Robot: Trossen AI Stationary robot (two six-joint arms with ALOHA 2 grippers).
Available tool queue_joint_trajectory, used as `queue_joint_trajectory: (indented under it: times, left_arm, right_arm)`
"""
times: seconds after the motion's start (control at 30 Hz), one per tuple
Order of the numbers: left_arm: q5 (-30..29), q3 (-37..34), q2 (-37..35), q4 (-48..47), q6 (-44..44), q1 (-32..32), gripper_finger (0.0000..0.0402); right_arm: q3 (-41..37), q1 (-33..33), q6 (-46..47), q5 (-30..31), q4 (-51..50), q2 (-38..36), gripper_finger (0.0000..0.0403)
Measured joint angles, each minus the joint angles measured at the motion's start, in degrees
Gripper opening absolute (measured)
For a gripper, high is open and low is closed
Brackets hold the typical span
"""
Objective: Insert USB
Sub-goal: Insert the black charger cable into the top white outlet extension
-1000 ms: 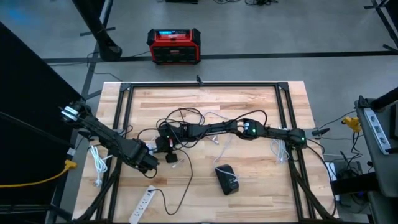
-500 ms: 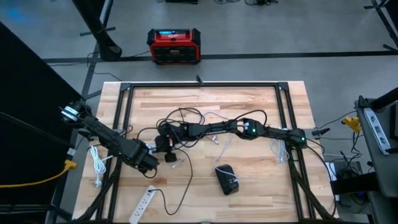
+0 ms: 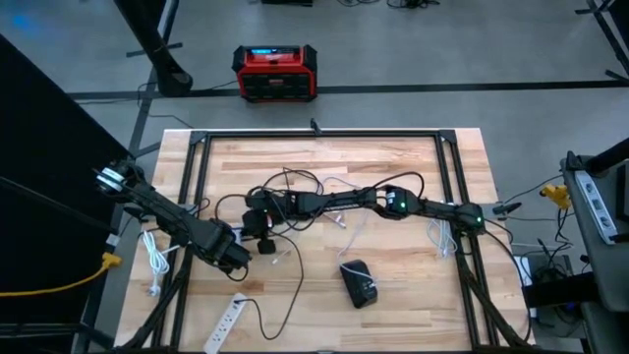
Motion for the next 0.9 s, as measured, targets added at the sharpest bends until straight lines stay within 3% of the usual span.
queue_joint_trajectory:
  times: [0.67,0.9]
  left_arm:
    - [-2.2,0.0,0.0,1.2,-0.2,0.1,0.0]
    - [-2.0,0.0,0.0,0.9,-0.1,0.1,0.0]
  right_arm:
    - [-0.3,-2.8,-1.5,0.3,-9.6,-0.4,0.0014]
    - [-0.3,-4.5,-2.1,-4.2,-12.7,-2.1,0.0014]
